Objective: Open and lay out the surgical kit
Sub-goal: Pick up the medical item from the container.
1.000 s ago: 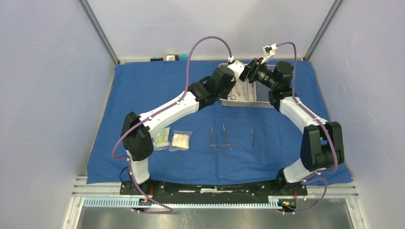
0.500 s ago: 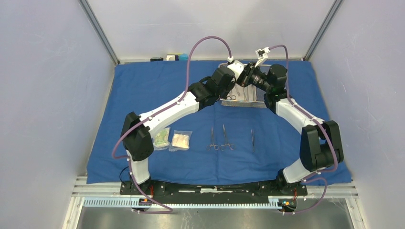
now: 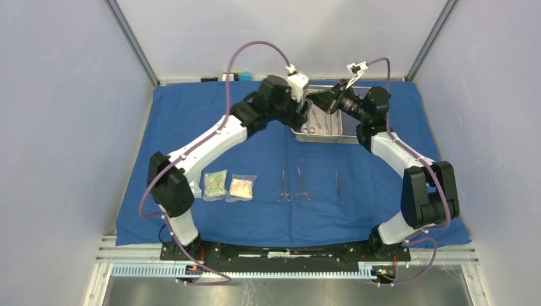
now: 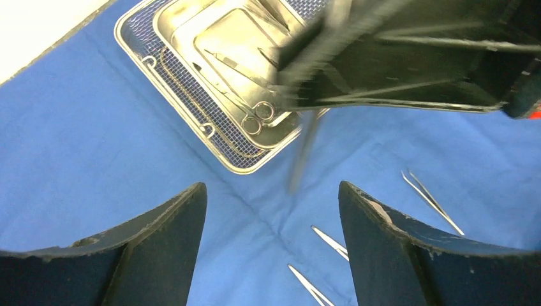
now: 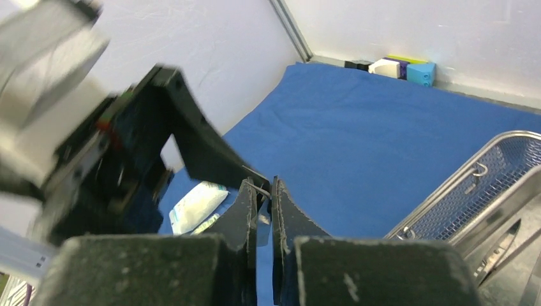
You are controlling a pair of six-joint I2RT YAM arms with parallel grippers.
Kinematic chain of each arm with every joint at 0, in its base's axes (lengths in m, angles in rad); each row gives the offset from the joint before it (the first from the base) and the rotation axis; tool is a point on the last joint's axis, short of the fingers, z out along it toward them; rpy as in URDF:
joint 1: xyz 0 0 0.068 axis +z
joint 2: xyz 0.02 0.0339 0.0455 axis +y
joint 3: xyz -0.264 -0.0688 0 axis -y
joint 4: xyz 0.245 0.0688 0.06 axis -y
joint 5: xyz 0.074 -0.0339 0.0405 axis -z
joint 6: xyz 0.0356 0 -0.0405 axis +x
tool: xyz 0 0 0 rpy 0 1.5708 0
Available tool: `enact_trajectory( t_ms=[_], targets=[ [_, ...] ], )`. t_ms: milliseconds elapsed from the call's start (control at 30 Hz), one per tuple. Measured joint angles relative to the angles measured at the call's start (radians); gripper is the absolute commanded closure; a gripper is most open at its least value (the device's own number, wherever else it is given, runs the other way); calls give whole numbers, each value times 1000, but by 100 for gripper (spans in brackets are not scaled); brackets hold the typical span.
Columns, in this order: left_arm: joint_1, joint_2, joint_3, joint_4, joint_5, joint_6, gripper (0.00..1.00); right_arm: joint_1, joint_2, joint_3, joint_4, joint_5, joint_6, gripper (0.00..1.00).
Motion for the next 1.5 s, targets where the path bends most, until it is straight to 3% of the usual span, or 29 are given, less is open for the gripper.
enact_trajectory(
  t_ms=[200, 467, 700, 967, 1100, 1233, 1267, 1500],
  targets=[
    [187, -69, -38, 40, 357, -48, 19, -2, 13, -18, 133, -79, 33, 100],
    [198, -74, -83, 123, 671, -116, 37, 0, 39, -27, 263, -135, 129, 100],
    [204, -67, -86, 171, 765, -141, 55, 0, 50, -27, 335, -161, 206, 100],
    [208, -24, -92, 222, 846, -193, 57, 0, 51, -27, 377, -176, 260, 100],
    [217, -21, -103, 247, 875, -226, 72, 0, 51, -27, 386, -183, 270, 100],
    [229, -21, -121, 270, 903, -242, 97, 3, 53, -27, 390, -185, 280, 100],
    [231, -21, -125, 279, 917, -240, 98, 4, 57, -27, 389, -184, 290, 99],
    [231, -21, -145, 291, 875, -252, 98, 6, 65, -27, 333, -166, 259, 53]
  ],
)
